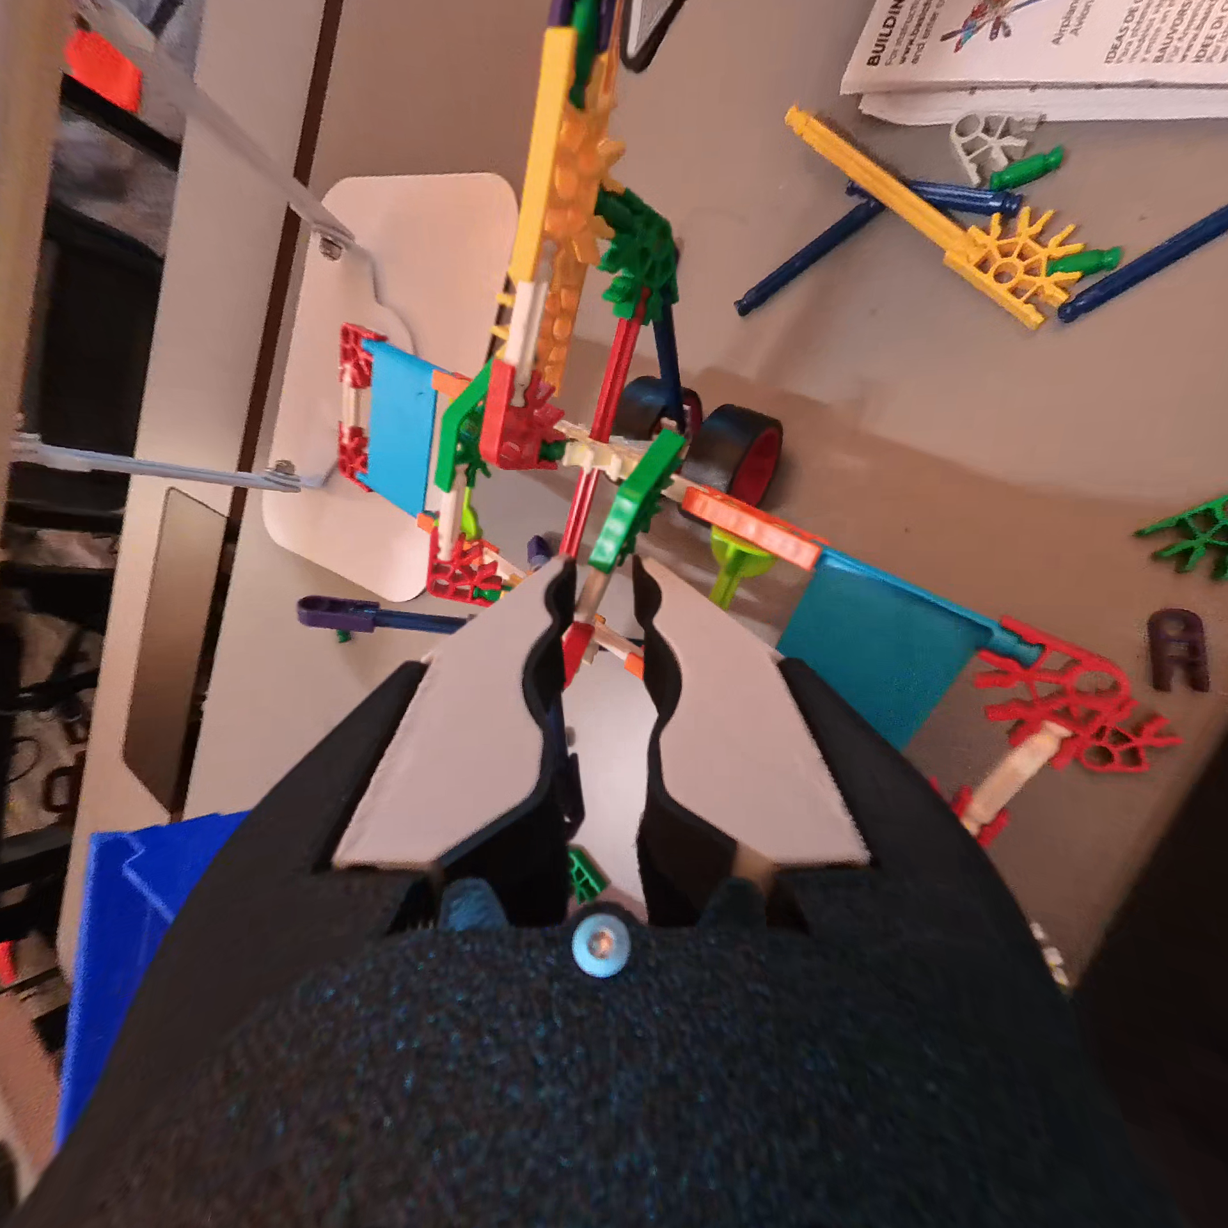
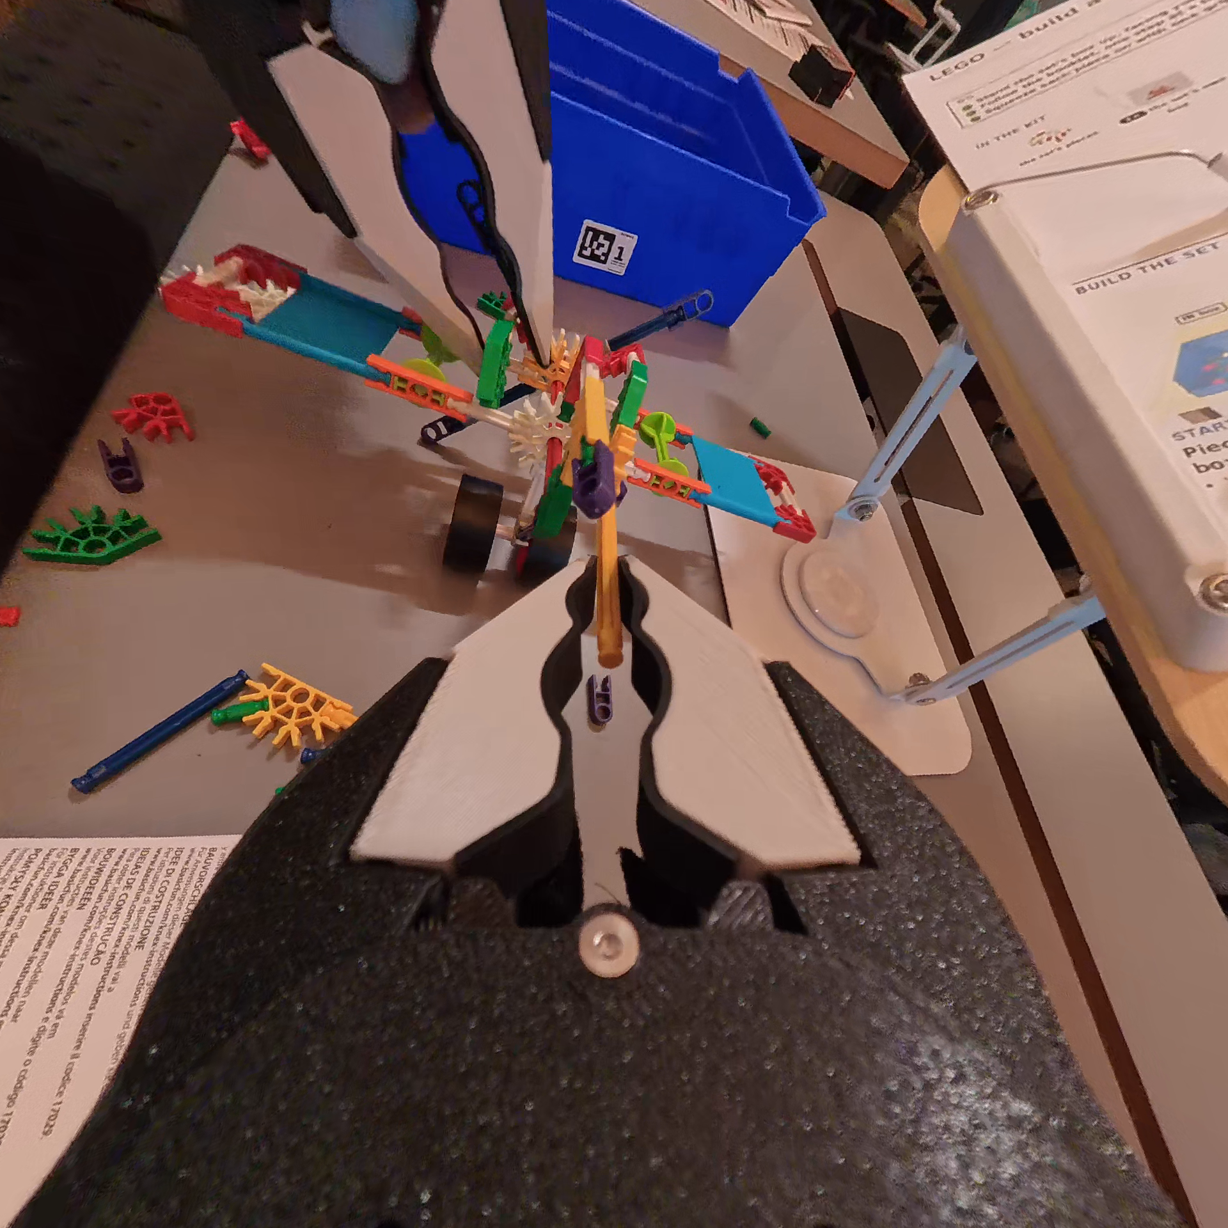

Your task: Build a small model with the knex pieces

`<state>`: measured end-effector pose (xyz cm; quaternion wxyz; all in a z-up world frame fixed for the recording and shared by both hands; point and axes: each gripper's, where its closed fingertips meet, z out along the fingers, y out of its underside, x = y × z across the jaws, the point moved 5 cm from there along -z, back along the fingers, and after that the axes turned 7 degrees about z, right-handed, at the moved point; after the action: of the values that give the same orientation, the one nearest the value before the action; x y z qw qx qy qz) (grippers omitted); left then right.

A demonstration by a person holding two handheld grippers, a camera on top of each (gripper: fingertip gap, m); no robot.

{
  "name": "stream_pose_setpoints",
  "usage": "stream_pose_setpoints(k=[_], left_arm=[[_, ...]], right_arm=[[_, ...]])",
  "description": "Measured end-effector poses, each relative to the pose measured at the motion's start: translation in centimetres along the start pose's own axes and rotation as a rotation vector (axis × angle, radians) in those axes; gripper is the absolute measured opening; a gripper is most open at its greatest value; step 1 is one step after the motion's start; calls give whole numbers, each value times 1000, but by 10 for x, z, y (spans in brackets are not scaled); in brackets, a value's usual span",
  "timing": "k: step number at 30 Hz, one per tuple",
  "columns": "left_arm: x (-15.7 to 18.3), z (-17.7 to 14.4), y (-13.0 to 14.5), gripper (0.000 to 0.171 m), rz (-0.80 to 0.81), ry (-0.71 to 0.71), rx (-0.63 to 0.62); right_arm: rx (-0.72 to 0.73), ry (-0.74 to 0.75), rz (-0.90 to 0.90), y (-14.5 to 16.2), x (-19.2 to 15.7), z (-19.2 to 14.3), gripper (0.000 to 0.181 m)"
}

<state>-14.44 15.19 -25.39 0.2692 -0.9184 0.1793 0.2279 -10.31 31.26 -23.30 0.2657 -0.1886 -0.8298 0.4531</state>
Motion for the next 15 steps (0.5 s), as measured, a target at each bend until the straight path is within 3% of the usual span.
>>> stream_pose_setpoints(k=[7,15], left_arm=[[-3,5,-1,5,42,106,29],[-8,7,-5,3,45,245,66]], right_arm=[[-62,66,-39,-3,16,5,8],[-87,134,-11,8,33,9,9]])
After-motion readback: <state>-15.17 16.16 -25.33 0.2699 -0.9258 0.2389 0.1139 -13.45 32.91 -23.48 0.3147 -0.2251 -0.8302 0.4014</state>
